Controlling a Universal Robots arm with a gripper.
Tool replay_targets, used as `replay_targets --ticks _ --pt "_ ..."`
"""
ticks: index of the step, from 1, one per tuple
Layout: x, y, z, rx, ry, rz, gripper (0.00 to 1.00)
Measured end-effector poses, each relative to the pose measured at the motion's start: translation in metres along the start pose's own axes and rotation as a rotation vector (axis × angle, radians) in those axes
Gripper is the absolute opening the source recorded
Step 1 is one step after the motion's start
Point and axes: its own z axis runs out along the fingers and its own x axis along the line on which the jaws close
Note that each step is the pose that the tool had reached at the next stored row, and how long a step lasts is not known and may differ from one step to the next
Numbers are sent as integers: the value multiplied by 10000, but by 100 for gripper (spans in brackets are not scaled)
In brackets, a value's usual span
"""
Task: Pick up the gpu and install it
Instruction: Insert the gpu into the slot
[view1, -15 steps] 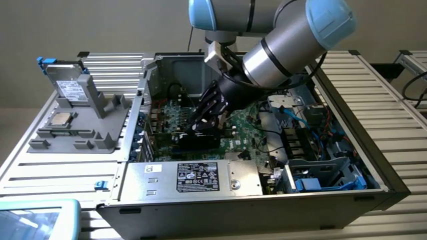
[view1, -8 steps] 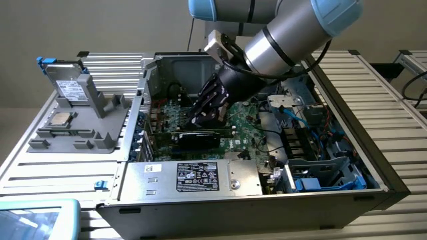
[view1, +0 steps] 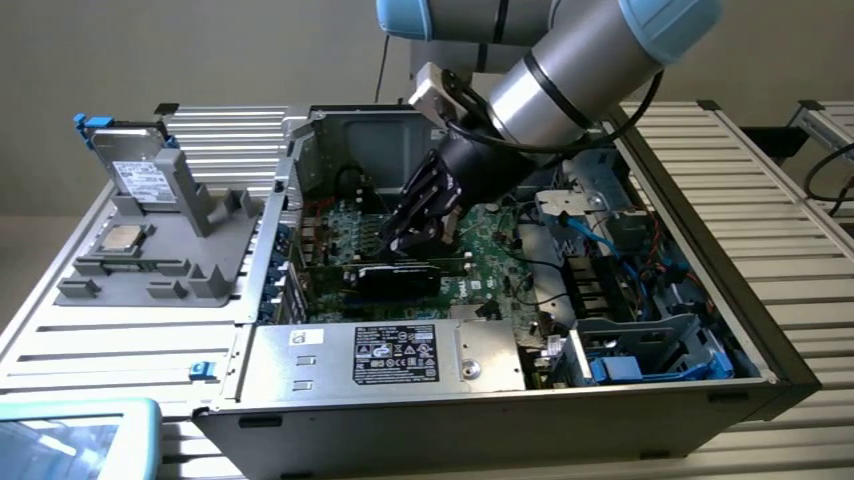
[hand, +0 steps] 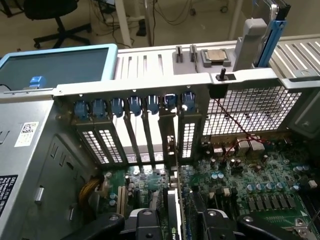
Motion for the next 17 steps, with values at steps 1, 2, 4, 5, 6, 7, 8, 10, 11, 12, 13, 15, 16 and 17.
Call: replay_targets --ticks 1,2,4,5,6,7,8,10,11,12,13,15,16,17 --pt "0 0 0 144 11 14 36" --pt "-1 -1 0 299 23 28 36" --pt "-2 -2 0 595 48 60 36" --pt "-3 -3 0 750 61 78 36" --pt "-6 -4 0 891 76 95 36" --pt "-8 -5 -2 1014 97 115 36" --pt "-14 -8 -4 1117 126 141 36" --pt "-27 -16 -10 1286 191 192 36" --pt "-34 -19 -12 1336 232 223 36" --pt "-43 -19 -14 1361 300 272 36" --pt "-51 -16 -18 1380 379 329 36" --pt "-68 -6 -31 1406 515 421 36" --pt "-77 0 -38 1419 575 460 36" --pt "-86 8 -46 1433 628 496 36"
